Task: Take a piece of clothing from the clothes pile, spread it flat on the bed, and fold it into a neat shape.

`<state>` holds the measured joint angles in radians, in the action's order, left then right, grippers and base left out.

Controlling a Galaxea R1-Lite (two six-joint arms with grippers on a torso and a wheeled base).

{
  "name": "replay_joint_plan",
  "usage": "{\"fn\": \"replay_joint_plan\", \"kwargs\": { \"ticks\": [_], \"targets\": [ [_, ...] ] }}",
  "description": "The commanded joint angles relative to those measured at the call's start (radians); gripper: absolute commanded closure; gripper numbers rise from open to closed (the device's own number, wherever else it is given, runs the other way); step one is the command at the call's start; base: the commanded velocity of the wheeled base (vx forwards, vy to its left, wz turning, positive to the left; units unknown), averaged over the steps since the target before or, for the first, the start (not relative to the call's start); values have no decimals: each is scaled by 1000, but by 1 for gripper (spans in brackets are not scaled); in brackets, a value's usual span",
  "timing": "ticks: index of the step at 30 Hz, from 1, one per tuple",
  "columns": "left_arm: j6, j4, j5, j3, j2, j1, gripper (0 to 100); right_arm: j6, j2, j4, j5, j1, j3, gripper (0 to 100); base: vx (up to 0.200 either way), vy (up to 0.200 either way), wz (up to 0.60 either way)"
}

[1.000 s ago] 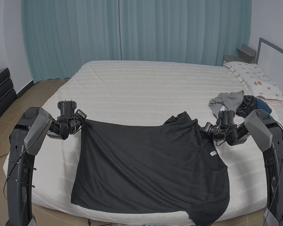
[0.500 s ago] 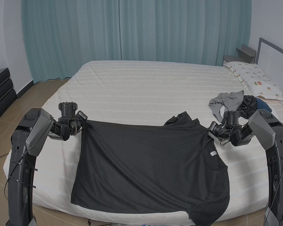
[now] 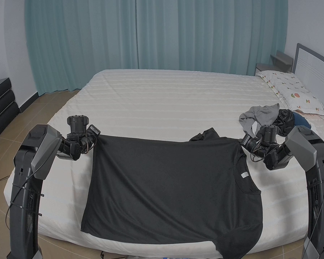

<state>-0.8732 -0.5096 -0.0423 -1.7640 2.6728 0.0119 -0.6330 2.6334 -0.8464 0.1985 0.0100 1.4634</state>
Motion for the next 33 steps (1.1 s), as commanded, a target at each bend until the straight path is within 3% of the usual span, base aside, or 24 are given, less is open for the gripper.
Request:
{"fn": "replay_joint_plan", "kwargs": {
  "ticks": [1,6,23,24,33],
  "targets": [
    [0,-1,1,-3,13,2,100,-1,14,-8,-4,-8,31,100,0,0,0],
    [0,0,1,-20,32,6,100,4,34,3,-56,-16,104,100,0,0,0],
    [-3,8,4,-32,44,8,100,16,96,12,-94,-44,175,100,0,0,0],
    [-3,9,4,-32,44,8,0,18,97,15,-94,-44,173,0,0,0,0],
    [-9,14,4,-2,29,6,0,18,54,15,-93,-39,109,0,0,0,0]
  ]
}}
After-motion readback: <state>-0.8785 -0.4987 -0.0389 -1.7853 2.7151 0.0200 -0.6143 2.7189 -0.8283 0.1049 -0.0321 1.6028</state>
